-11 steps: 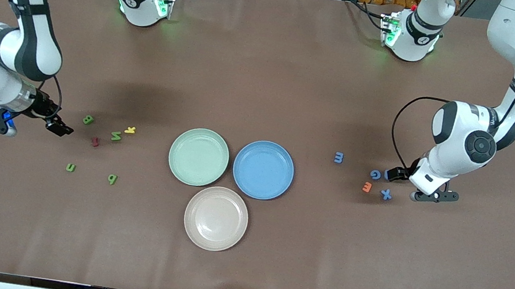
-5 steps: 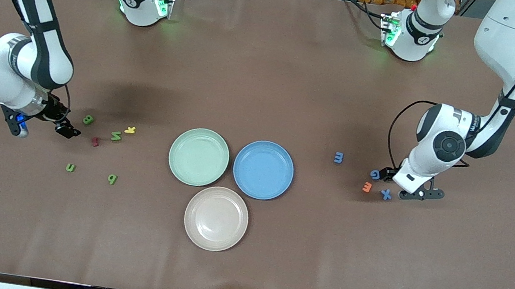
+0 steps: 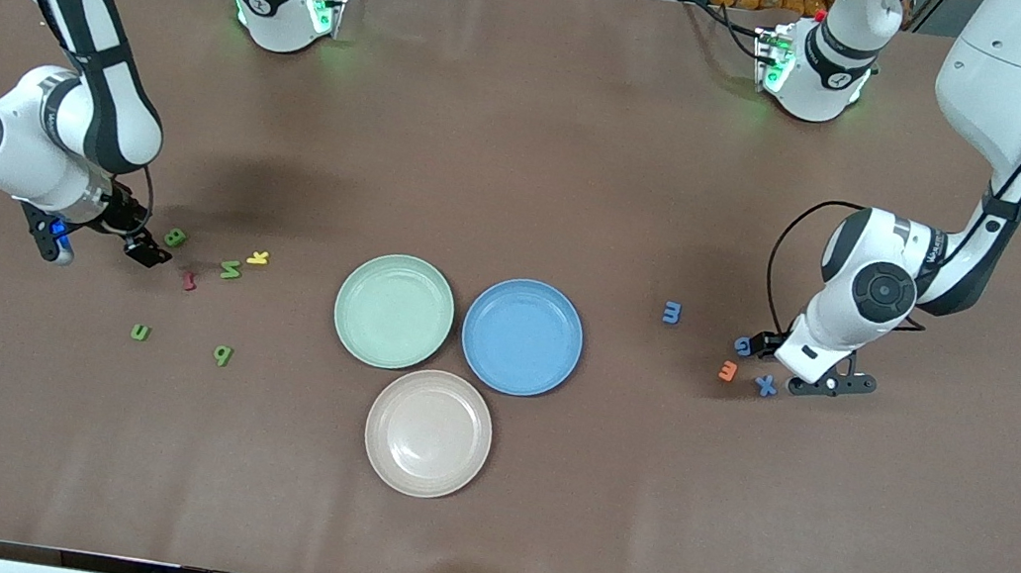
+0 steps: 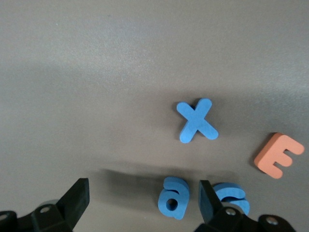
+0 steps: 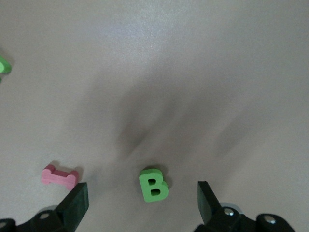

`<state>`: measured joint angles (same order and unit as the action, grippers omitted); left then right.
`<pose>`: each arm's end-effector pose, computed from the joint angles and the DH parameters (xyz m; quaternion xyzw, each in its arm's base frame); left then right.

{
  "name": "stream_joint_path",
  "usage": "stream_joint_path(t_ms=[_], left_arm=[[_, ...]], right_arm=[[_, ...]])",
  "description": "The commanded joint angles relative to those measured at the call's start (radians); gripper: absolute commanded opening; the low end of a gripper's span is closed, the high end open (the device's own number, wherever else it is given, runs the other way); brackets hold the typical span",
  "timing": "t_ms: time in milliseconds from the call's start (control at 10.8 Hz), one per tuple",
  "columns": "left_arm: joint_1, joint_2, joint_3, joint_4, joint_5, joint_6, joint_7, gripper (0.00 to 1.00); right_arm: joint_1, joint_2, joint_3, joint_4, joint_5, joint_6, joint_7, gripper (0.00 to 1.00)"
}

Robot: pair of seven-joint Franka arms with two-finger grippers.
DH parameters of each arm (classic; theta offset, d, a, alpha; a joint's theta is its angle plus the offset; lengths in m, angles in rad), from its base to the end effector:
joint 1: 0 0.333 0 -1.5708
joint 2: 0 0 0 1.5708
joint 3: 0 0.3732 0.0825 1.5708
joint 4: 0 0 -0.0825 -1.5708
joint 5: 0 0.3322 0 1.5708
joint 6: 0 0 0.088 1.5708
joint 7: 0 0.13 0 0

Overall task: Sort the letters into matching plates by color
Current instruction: 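Grasp green B with the right gripper while the left gripper grasps blue a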

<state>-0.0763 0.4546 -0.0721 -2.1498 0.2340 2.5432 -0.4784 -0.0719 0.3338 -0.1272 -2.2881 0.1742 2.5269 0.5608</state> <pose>0.5530 -0.0809 0.2544 -0.9961 -0.0693 0.0126 0.0535 0.5025 -0.0997 0.2748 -0.8989 0.4352 0.0486 0.0175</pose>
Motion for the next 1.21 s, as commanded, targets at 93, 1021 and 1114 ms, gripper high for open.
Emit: stream_joint_path(t_ms=[93,1021,1114], left_arm=[[0.000,0.021,0.000,0.004,0.033,0.011,-0.043,1.00],[-0.020,0.009,-0.008,-0.036,0.034,0.008,-0.098,1.00],[-0.013,0.007,-0.011,-0.036,0.034,0.008,-0.094,1.00]], right_arm=[[-0.011,-0.013,0.009,-0.071,0.011,0.076,-0.005,1.00],[0.011,-0.009,0.009,-0.116,0.011,0.133,-0.009,0.66],[0.015,-0.007,0.009,-0.116,0.011,0.133,-0.009,0.65]])
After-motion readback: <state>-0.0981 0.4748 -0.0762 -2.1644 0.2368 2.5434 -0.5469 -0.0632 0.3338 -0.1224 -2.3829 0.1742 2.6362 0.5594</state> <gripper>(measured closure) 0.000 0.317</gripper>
